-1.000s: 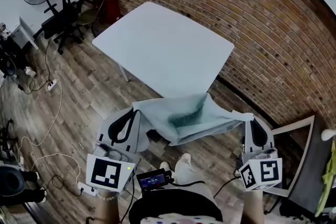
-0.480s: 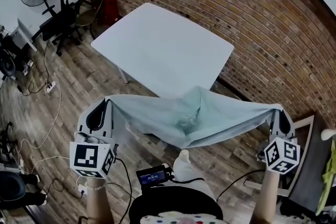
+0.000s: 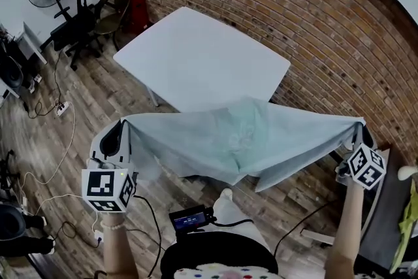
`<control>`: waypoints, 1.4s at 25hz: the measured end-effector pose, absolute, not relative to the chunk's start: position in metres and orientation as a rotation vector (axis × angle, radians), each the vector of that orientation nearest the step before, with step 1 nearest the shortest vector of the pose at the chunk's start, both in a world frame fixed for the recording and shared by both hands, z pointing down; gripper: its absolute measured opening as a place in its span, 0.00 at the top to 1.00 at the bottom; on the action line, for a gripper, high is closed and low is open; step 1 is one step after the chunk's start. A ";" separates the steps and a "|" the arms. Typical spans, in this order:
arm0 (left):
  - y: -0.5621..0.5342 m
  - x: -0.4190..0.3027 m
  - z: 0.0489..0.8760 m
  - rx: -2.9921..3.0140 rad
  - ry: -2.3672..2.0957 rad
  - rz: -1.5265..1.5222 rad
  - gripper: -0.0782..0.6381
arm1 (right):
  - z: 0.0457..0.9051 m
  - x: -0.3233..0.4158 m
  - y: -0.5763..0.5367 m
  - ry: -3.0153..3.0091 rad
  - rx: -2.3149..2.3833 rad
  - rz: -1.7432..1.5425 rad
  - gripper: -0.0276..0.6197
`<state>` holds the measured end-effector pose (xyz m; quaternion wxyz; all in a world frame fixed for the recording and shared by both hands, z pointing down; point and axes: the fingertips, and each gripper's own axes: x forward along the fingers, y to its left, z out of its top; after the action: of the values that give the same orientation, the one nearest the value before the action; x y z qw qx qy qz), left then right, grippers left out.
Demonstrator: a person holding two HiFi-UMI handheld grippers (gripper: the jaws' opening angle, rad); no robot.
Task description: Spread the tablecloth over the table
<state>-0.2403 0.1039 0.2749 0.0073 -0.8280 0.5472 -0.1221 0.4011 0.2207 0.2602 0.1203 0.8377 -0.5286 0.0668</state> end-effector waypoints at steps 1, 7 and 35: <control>0.100 -0.243 0.275 -2.582 1.733 -0.382 0.87 | 0.260 0.411 0.213 -1.535 2.456 0.202 0.90; 0.074 -0.256 0.281 -2.488 1.881 -0.436 0.87 | 0.269 0.463 0.165 -1.496 2.486 0.249 0.90; -0.055 -0.316 0.288 -2.079 2.369 -0.647 0.87 | 0.323 0.555 -0.048 -1.637 2.210 0.323 0.90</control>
<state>-0.3158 -0.0547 0.2883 -0.0379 -0.6458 0.7357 -0.2008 0.5546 -0.0480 0.3231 0.1851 0.7843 -0.5809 0.1147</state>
